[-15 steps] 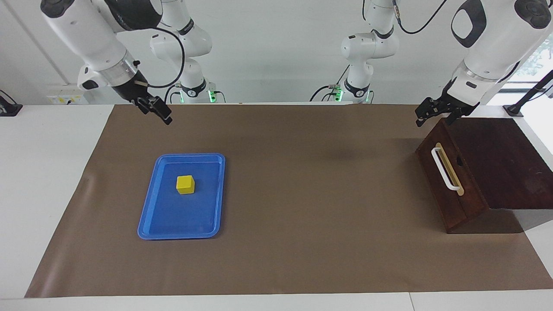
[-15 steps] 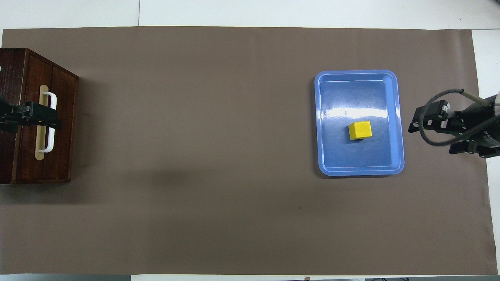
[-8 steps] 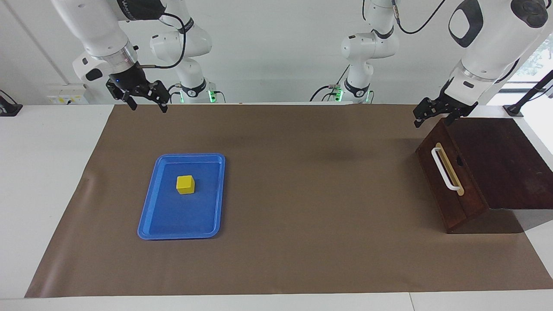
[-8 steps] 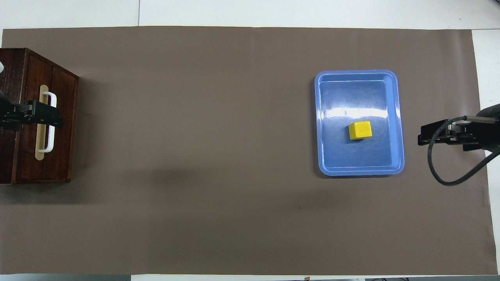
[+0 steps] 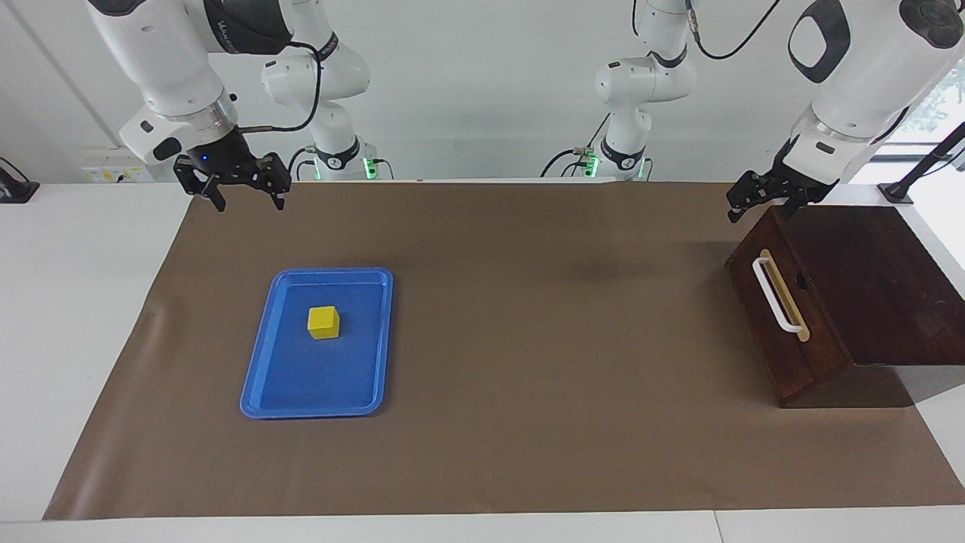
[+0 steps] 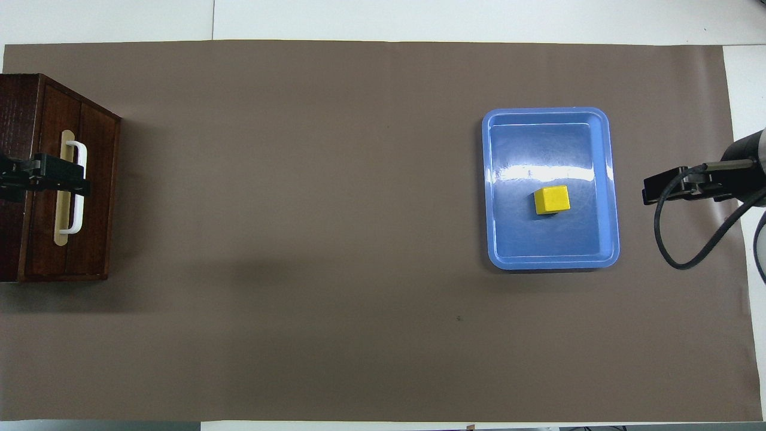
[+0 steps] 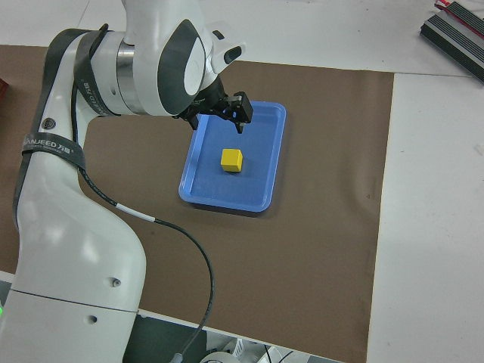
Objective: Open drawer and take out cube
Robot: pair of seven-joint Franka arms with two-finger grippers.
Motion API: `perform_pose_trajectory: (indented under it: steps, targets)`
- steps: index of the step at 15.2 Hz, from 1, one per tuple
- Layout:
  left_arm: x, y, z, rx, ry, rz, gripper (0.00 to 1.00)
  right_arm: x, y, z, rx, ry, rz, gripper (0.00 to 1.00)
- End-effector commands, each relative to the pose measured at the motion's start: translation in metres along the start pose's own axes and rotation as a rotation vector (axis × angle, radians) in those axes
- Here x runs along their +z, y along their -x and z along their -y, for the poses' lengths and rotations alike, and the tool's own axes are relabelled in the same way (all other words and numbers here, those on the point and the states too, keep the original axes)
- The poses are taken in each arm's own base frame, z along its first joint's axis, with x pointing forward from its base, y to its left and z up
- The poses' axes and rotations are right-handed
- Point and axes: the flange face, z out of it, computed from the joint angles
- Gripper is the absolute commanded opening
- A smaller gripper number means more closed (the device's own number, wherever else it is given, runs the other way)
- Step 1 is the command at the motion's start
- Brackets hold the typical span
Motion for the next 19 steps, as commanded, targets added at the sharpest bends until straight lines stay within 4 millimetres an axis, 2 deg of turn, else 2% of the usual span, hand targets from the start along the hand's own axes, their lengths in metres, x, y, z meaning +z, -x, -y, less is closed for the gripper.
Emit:
perform_pose_trajectory:
  steps: [1, 2, 4, 7, 11, 16, 19]
  targets:
    - [-0.001, 0.002, 0.001, -0.008, 0.001, -0.001, 1.00, 0.001, -0.008, -0.009, -0.007, 0.017, 0.013, 1.00]
    - [-0.001, 0.002, 0.000, -0.007, 0.001, -0.001, 1.00, 0.003, -0.008, -0.018, 0.010, 0.014, 0.020, 1.00]
    - [-0.001, 0.002, 0.001, -0.008, 0.001, -0.001, 1.00, 0.001, -0.007, -0.007, -0.008, 0.021, 0.021, 1.00]
    - [-0.001, 0.002, 0.003, -0.012, 0.001, -0.001, 1.00, 0.000, -0.005, -0.017, 0.010, 0.021, 0.021, 1.00]
    - [-0.001, 0.002, 0.003, -0.012, 0.000, -0.001, 1.00, 0.010, 0.002, -0.028, 0.037, 0.021, 0.046, 1.00]
    - [-0.001, 0.002, 0.003, -0.012, 0.000, -0.001, 1.00, 0.016, 0.006, -0.025, 0.035, 0.022, 0.056, 1.00]
    - [-0.001, 0.002, 0.003, -0.012, 0.001, -0.001, 1.00, 0.014, 0.007, -0.026, 0.039, 0.021, 0.053, 1.00]
